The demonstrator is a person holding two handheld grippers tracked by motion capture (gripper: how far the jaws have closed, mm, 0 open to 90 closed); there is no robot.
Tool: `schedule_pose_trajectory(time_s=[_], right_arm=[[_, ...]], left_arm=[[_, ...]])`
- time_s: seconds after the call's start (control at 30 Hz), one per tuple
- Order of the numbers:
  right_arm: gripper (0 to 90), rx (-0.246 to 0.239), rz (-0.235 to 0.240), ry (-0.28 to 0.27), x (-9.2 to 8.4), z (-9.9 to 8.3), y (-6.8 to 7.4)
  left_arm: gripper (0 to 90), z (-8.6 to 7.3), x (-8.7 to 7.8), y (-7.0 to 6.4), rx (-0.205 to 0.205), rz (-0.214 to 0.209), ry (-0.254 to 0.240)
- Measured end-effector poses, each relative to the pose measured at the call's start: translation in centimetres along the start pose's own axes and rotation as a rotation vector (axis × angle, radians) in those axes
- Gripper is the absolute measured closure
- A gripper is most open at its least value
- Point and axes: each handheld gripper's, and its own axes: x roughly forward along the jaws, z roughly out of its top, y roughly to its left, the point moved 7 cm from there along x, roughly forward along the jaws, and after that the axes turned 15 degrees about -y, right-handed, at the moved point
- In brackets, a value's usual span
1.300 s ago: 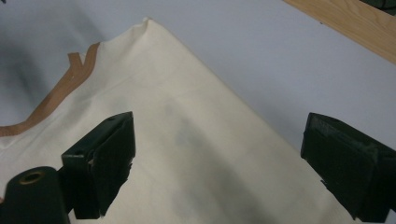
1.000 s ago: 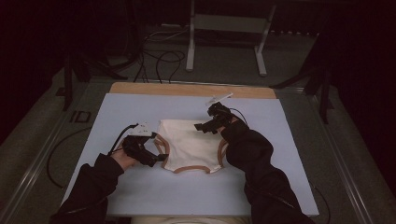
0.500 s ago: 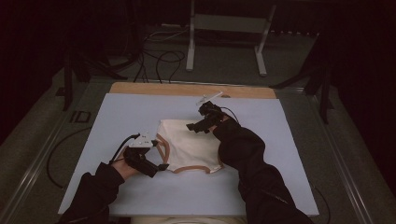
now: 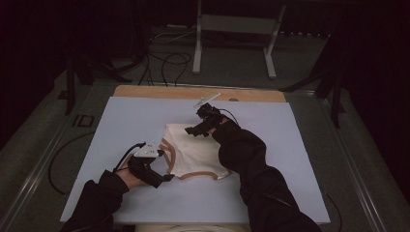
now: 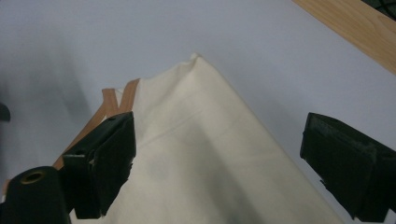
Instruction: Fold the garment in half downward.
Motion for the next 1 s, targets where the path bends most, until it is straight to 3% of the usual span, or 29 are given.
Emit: schedule_pose_trajectory(time_s=[0.3, 0.6, 1.0], right_arm=[[10.6, -0.005, 0.022, 0.006, 1.4, 0.6, 0.8], [10.6, -0.002, 0.044, 0.012, 2.8, 0.8, 1.4], [12.7, -0.014, 0.069, 0.028, 4.8, 1.1, 2.3]], left_arm=[[3.1, -0.7, 0.6, -0.2, -0.007, -0.035, 0.018], [4.7, -1.1, 1.7, -0.8, 0.061, -0.069, 0.034], [15.6, -2.0, 2.7, -1.0, 0.128, -0.076, 0.088]])
